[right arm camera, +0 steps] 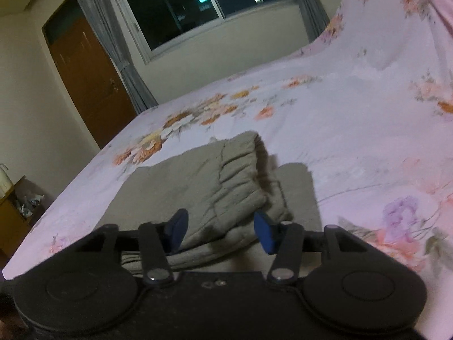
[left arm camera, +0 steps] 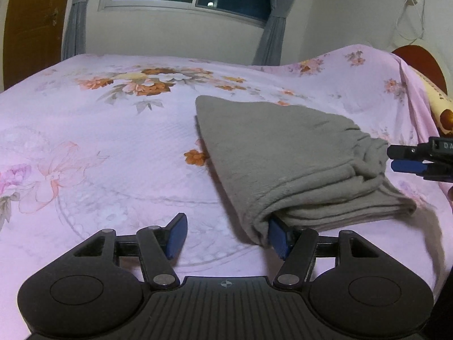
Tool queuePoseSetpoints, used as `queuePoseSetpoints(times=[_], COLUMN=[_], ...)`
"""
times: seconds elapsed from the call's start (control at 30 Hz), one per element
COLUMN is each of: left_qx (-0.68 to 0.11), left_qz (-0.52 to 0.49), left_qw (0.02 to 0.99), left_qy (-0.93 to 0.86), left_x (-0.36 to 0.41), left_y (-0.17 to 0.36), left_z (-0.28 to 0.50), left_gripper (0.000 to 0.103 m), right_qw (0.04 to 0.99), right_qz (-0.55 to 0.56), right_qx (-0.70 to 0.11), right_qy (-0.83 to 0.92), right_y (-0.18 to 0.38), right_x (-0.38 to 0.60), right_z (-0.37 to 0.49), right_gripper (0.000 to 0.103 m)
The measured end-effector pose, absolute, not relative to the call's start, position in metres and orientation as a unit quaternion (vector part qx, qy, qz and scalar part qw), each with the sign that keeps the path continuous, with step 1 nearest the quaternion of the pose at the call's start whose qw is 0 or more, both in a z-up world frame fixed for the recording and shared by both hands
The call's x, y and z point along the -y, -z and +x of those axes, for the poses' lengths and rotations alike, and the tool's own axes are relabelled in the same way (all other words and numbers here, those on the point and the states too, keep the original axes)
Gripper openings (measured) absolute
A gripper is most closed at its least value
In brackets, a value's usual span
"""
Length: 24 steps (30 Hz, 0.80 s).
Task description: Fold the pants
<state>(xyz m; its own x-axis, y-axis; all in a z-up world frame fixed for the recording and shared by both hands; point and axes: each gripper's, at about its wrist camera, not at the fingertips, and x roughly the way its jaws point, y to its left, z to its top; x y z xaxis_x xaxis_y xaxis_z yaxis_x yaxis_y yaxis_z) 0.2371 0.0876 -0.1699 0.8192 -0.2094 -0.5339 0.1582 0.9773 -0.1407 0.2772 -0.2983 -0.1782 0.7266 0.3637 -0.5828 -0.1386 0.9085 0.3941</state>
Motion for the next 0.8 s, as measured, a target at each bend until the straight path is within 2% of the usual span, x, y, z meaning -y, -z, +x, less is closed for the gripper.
queuePoseSetpoints(times=[0.27,0.3,0.37,0.53,0.63,0.67,0.77,0.8], left_qx=[-0.270,-0.272,-0.272,-0.266,-0.267,-0.268,-0.268,-0.268], left_qz=[-0.089,-0.091,-0.096,-0.110,-0.109,-0.108,-0.107,-0.107], left_qw=[0.953,0.953,0.952,0.953,0.953,0.953,0.953,0.953], left_qy=[0.099,0.098,0.098,0.098,0.095,0.095,0.093,0.093], left_x=[-0.100,-0.100,-0.102,-0.104,-0.103,-0.103,-0.102,-0.103], left_y=[0.186,0.187,0.188,0.189,0.191,0.191,0.191,0.191], left_z=[0.235,0.236,0.235,0.235,0.236,0.236,0.236,0.237], left_gripper=[0.063,0.063,0.063,0.063,0.063,0.063,0.063,0.063], right_qw=[0.903,0.905,0.909,0.920,0.907,0.898,0.892,0.893], right_qz=[0.187,0.188,0.189,0.212,0.214,0.224,0.253,0.256], right_qx=[-0.367,-0.363,-0.349,-0.300,-0.345,-0.363,-0.362,-0.355], right_qy=[-0.123,-0.119,-0.130,-0.138,-0.111,-0.107,-0.099,-0.099], right_y=[0.195,0.194,0.185,0.158,0.181,0.189,0.189,0.186], right_x=[0.293,0.292,0.291,0.298,0.304,0.307,0.314,0.315], right_z=[0.298,0.302,0.301,0.268,0.271,0.276,0.272,0.269], right_gripper=[0.050,0.035,0.026,0.021,0.022,0.026,0.041,0.051])
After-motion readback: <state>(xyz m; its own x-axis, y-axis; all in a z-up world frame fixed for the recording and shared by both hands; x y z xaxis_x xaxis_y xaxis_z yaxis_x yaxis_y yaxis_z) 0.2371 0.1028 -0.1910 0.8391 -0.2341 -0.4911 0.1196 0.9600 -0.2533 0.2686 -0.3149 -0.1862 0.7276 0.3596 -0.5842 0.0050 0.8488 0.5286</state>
